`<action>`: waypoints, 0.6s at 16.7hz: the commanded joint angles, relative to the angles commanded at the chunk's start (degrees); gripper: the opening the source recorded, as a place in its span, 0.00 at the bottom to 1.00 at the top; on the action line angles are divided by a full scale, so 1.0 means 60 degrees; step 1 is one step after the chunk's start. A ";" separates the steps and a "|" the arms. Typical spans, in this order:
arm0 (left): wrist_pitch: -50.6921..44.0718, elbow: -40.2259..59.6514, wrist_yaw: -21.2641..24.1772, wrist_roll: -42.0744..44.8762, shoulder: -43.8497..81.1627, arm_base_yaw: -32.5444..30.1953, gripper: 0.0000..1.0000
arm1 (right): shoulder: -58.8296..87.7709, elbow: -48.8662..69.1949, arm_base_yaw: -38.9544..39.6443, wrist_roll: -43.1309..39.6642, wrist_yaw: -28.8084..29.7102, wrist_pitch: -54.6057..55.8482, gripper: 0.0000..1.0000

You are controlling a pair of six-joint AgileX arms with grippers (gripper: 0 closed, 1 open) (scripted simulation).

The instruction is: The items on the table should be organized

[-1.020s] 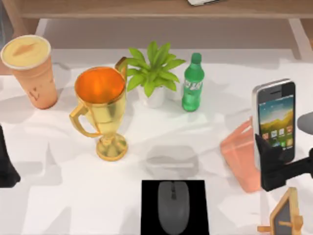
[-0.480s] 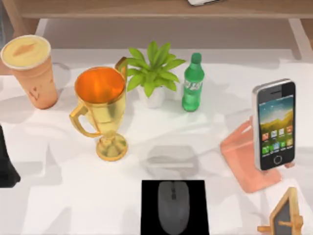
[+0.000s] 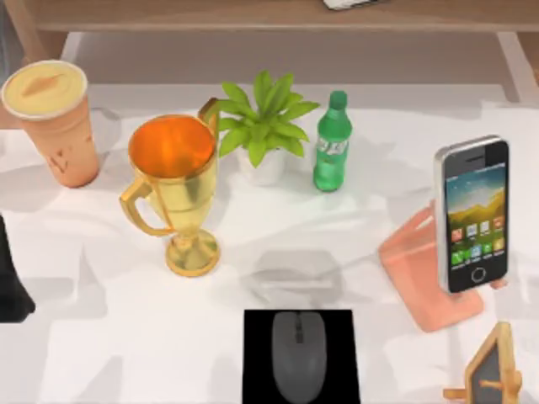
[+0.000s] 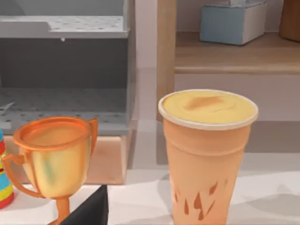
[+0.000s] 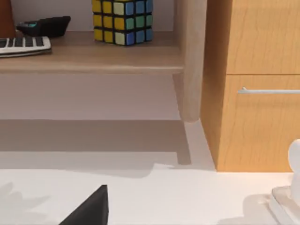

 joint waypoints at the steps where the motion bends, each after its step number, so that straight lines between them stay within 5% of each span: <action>1: 0.0000 0.0000 0.0000 0.0000 0.0000 0.0000 1.00 | 0.0000 0.0000 0.0000 0.0000 0.0000 0.0000 1.00; 10: 0.1206 -0.0478 0.0036 0.0254 0.1494 0.0097 1.00 | 0.0000 0.0000 0.0000 0.0000 0.0000 0.0000 1.00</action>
